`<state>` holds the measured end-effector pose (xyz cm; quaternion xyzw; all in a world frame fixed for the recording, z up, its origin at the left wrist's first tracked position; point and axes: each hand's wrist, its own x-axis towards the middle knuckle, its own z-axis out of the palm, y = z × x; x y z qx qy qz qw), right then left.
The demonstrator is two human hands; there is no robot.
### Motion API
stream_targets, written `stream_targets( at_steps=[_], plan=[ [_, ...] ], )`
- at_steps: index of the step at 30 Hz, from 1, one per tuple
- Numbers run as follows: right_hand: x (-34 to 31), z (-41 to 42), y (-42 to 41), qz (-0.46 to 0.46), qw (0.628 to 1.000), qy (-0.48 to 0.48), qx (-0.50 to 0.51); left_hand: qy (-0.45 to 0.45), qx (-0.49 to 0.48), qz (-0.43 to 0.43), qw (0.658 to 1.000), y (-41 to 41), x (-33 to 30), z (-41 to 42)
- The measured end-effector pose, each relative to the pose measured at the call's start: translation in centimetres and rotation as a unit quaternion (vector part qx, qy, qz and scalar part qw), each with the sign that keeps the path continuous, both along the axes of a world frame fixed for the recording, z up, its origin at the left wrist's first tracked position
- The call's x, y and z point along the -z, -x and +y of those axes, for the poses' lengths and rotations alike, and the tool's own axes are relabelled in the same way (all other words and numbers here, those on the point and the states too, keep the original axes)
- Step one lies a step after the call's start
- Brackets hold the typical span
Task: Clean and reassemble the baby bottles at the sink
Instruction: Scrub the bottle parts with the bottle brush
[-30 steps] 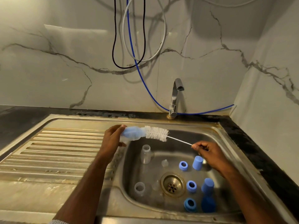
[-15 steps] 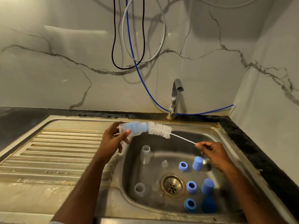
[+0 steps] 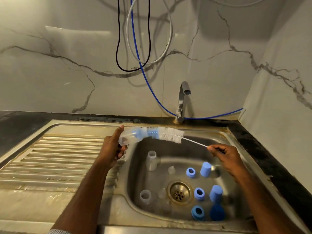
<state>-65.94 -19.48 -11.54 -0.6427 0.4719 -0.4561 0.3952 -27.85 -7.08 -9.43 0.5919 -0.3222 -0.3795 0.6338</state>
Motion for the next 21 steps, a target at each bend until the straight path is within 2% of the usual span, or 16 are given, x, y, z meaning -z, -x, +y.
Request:
stream_targets(
  at_steps=[4, 8, 12, 17, 21],
  plan=[
    [0.4, 0.5, -1.3, 0.018, 0.999, -0.006, -0.035, 0.000, 0.023, -0.042, 0.999, 1.5, 0.2, 0.1],
    [0.2, -0.2, -0.1, 0.015, 1.000, -0.006, 0.005, -0.009, -0.011, -0.017, 1.000, 0.9, -0.6, 0.2],
    [0.8, 0.3, -1.5, 0.044, 0.998, -0.015, -0.038, -0.003, -0.005, -0.052, 0.999, 2.0, -0.3, 0.4],
    [0.3, -0.1, -0.5, 0.027, 1.000, -0.012, -0.011, 0.007, -0.026, -0.042, 0.999, 1.5, -0.8, 0.6],
    [0.3, 0.8, -1.8, 0.041, 0.998, -0.005, -0.056, 0.045, 0.026, -0.080, 0.995, 2.2, -0.2, 0.5]
  ],
)
